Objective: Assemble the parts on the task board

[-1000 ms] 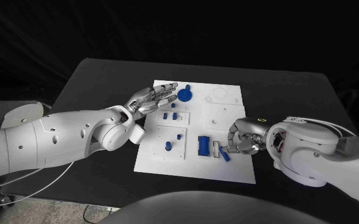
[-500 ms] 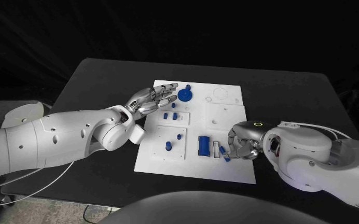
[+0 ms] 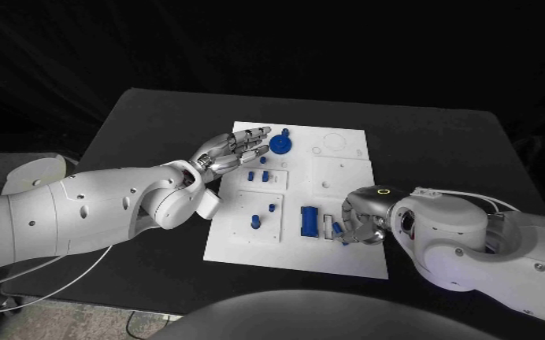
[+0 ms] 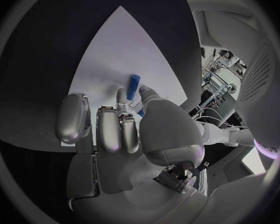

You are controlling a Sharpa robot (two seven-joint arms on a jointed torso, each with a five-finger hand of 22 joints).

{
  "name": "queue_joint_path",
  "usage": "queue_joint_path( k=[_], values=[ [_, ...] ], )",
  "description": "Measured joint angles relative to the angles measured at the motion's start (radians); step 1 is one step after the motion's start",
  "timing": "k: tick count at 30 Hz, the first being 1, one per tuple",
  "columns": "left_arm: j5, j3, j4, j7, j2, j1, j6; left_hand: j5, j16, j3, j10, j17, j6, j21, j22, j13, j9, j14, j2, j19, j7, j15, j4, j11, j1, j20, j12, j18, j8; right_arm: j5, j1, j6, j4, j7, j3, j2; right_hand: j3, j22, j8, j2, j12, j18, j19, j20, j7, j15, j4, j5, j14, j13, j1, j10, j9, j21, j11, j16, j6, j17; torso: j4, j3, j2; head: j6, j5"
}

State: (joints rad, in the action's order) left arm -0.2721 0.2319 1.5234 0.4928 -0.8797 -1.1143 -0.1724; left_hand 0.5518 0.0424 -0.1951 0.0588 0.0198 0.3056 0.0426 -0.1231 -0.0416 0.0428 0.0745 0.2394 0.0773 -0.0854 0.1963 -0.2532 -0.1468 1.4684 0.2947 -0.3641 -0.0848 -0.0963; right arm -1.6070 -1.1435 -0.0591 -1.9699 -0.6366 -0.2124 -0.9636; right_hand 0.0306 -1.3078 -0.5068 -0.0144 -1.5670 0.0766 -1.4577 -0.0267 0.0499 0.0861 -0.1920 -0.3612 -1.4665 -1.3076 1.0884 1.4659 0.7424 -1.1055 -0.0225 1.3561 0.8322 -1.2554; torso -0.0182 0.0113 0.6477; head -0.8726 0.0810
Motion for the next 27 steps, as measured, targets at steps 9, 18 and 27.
queue_joint_path(
  k=[9, 18, 27],
  values=[
    [0.000, 0.000, 0.000, -0.002, -0.001, 0.000, 0.003, 0.000, 0.000, 0.000, 0.000, 0.000, 0.000, 0.000, -0.002, 0.000, 0.000, 0.000, 0.000, 0.007, 0.000, 0.000, 0.000, 0.000, 0.000, 0.000, 0.000, 0.000, 0.000, -0.035, 0.006, -0.008, 0.021, -0.002, 0.000, 0.020, 0.013, 0.000, 0.000, 0.020, 0.000, 0.000, 0.000, 0.000, 0.000, 0.000, 0.013, -0.060, 0.000, 0.000, 0.022, 0.000, -0.003, -0.006, 0.000, 0.006, -0.014, -0.012, 0.0000, 0.0000, 0.000, 0.000, 0.000],
    [0.000, 0.000, 0.000, -0.005, 0.000, 0.000, 0.008, 0.000, 0.004, 0.000, 0.004, 0.001, 0.000, 0.004, -0.005, 0.000, 0.000, 0.000, 0.000, 0.007, 0.000, 0.000, 0.000, -0.004, 0.000, 0.000, 0.000, 0.000, 0.000, -0.076, 0.007, -0.023, 0.025, -0.003, 0.001, 0.026, 0.136, 0.000, 0.021, 0.005, 0.000, 0.000, 0.002, 0.009, -0.001, 0.007, 0.085, -0.250, 0.000, 0.000, 0.111, 0.000, -0.022, -0.007, -0.007, 0.006, -0.027, -0.013, 0.0001, 0.0000, 0.000, 0.000, 0.000],
    [0.000, 0.000, 0.000, -0.009, 0.000, 0.000, 0.014, 0.004, 0.004, 0.003, 0.007, 0.001, 0.004, 0.004, -0.008, -0.001, 0.000, 0.003, 0.000, 0.015, -0.004, 0.004, 0.003, -0.007, 0.000, 0.000, -0.008, 0.000, 0.000, -0.105, 0.007, -0.026, 0.024, -0.003, 0.002, 0.027, 0.436, 0.000, 0.044, -0.071, 0.000, 0.000, 0.002, 0.009, 0.010, 0.007, 0.187, -0.311, 0.000, 0.000, 0.055, 0.000, -0.040, -0.012, -0.007, 0.006, -0.027, -0.014, 0.0004, -0.0004, 0.000, 0.000, 0.001]
  ],
)
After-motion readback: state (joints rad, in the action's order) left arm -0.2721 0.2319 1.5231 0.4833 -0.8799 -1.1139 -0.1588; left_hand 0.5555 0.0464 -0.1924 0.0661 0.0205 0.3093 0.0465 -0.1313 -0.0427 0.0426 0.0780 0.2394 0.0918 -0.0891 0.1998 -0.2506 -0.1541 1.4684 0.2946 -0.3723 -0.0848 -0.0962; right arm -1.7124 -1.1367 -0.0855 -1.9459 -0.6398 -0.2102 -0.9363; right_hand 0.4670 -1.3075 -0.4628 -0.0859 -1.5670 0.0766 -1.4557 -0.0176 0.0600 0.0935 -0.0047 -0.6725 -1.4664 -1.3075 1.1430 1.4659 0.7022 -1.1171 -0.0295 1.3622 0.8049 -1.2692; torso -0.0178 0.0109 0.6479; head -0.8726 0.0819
